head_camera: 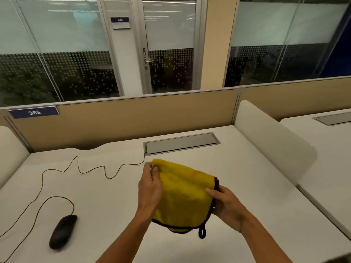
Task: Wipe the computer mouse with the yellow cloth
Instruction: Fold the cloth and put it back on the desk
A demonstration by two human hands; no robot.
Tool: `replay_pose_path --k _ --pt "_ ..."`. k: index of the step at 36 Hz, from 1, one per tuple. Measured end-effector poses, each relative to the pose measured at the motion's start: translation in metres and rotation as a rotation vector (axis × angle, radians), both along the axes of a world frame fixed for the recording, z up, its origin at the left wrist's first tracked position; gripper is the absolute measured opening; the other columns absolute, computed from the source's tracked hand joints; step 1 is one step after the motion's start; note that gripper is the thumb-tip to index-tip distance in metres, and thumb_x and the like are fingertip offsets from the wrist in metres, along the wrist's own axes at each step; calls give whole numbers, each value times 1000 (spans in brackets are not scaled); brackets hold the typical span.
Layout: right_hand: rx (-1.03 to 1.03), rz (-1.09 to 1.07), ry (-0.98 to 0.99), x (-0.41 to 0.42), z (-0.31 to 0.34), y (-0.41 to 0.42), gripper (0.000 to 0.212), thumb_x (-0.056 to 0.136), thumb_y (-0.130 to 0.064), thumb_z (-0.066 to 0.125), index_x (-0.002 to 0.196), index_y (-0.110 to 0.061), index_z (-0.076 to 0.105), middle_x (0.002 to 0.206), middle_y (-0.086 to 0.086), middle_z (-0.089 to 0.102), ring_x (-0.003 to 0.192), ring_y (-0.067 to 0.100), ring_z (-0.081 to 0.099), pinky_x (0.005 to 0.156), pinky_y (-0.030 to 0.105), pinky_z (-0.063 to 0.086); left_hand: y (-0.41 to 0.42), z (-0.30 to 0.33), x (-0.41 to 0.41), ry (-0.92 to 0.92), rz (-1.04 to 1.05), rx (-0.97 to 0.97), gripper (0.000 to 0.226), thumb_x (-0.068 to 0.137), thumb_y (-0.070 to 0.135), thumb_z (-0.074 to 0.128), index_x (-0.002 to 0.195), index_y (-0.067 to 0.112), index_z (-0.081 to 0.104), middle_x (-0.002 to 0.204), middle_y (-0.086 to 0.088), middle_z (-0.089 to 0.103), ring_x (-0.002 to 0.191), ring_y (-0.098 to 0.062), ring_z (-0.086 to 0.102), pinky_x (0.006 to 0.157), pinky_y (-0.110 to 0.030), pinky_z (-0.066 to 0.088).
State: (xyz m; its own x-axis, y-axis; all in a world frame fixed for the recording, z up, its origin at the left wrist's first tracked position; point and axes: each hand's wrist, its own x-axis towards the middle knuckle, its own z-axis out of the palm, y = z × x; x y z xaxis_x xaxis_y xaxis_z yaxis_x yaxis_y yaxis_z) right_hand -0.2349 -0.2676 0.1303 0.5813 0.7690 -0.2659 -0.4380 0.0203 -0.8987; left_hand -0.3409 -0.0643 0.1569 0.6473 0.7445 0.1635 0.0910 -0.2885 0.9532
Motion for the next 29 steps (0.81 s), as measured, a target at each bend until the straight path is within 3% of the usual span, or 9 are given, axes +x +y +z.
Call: replay_pose_path --k 3,5,9,13,16,20,25,27,29 --pt "-15 52 17 4 -8 8 52 82 -26 71 132 -20 57 130 6 65 119 31 62 102 56 47 3 -3 24 20 4 -48 20 104 36 30 112 28 47 95 15 54 86 -3 53 69 -23 42" --pt "-59 59 11 8 -12 13 59 79 -24 78 132 -18 55 128 6 67 117 30 63 99 53 50 8 -7 38 58 -15 -94 22 104 38 30 116 29 46 99 13 54 89 -4 53 80 -29 44" --pt "-139 -164 28 28 -16 17 53 81 -22 76 129 -11 57 118 9 71 107 32 68 91 51 55 28 -22 67 214 -108 -237 44 101 47 39 131 17 48 121 0 54 109 -23 55 96 -45 47" --pt "-173 -331 23 50 -21 18 42 91 -30 64 132 -22 55 122 7 69 107 33 67 87 50 57 40 -31 87 309 -380 -407 48 92 42 60 129 12 53 123 -6 61 109 -24 60 93 -41 50" --pt "-216 -351 -33 68 -23 14 43 97 -31 55 138 -32 45 128 0 62 111 26 63 83 42 59 39 -44 100 301 -524 -427 48 92 33 62 136 18 47 131 -3 58 114 -22 59 98 -43 50" --pt "-261 -268 -88 102 -27 5 51 92 -37 58 140 -36 41 131 -2 60 115 25 61 93 46 55 29 -61 125 272 -377 -439 45 97 29 55 139 19 43 134 -3 55 118 -26 56 101 -49 48" --pt "-329 -184 -169 144 -30 -3 45 96 -28 58 135 -38 40 129 -2 59 113 22 61 93 43 55 7 -77 163 332 -231 -261 47 100 38 45 143 20 39 142 -3 49 121 -24 52 101 -44 44" --pt "-356 -197 -189 165 -35 -6 44 98 -26 55 138 -35 39 128 -3 58 113 22 60 93 44 54 0 -82 177 337 -257 -314 59 95 46 50 146 23 33 142 -1 46 125 -26 51 102 -46 45" --pt "-382 -207 -198 186 -40 -11 43 99 -25 54 139 -33 40 127 -3 58 111 21 59 90 41 54 -4 -87 192 337 -308 -529 68 83 51 61 141 25 36 136 0 52 118 -27 57 96 -46 50"
